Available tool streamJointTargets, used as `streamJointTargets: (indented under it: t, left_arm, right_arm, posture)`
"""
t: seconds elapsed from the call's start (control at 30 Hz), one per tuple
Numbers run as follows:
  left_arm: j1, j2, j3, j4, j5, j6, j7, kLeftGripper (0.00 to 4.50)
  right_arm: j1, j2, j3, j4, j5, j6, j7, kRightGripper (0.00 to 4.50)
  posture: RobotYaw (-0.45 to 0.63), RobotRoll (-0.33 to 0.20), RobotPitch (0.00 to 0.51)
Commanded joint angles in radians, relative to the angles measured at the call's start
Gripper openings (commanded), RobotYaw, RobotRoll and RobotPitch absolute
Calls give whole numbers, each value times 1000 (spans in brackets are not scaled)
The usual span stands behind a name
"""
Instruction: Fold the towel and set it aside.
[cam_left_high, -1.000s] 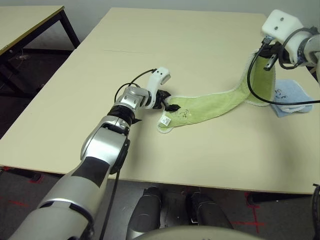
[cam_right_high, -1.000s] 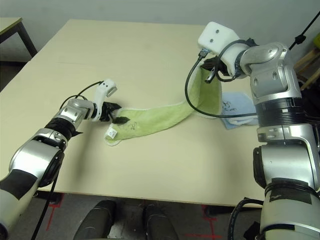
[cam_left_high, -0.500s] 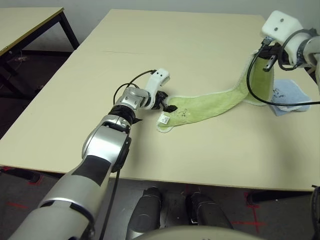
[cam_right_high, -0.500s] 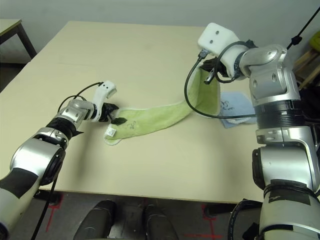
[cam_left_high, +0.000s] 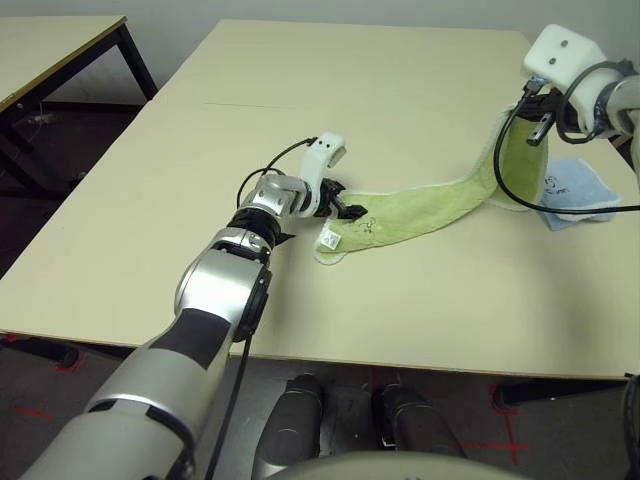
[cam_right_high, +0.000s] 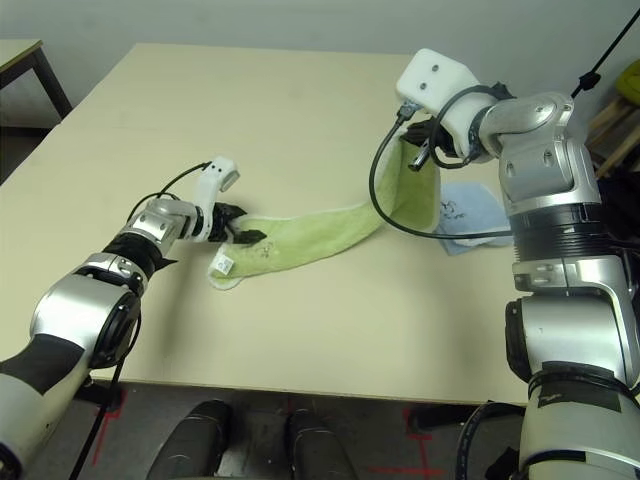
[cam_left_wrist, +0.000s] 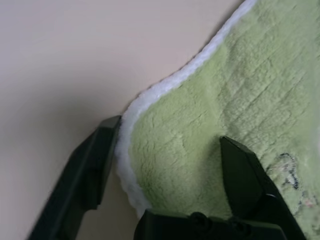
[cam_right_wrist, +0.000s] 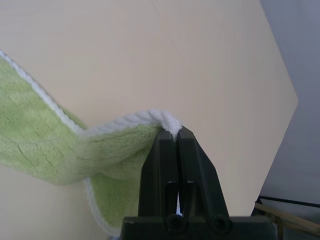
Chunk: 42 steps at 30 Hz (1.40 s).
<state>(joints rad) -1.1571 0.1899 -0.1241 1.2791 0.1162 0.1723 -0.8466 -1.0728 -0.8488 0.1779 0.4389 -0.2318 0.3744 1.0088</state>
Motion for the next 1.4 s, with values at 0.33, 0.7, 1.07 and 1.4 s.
streamJointTargets:
  t: [0.33,0.7,1.07,1.4]
  left_arm:
    - [-8,12,14,10,17,-12,6,20]
    - [37,143,17,-230,-64,100,-341,20]
    - [-213,309,246,-77,-137,-248,156,20]
    - [-154,374,265,-114,-158,-426,90,20]
  right_arm:
    - [12,-8,-7,-26,15,10,14,0]
    - [114,6,6,54,74,10,107,0]
    - [-270,146,-63,764,7,-464,-503,0]
    - [-359,121,-216,777,137,-502,-475,0]
  posture:
    - [53,0,100]
    - [91,0,104]
    - [105,0,87]
    - [93,0,98]
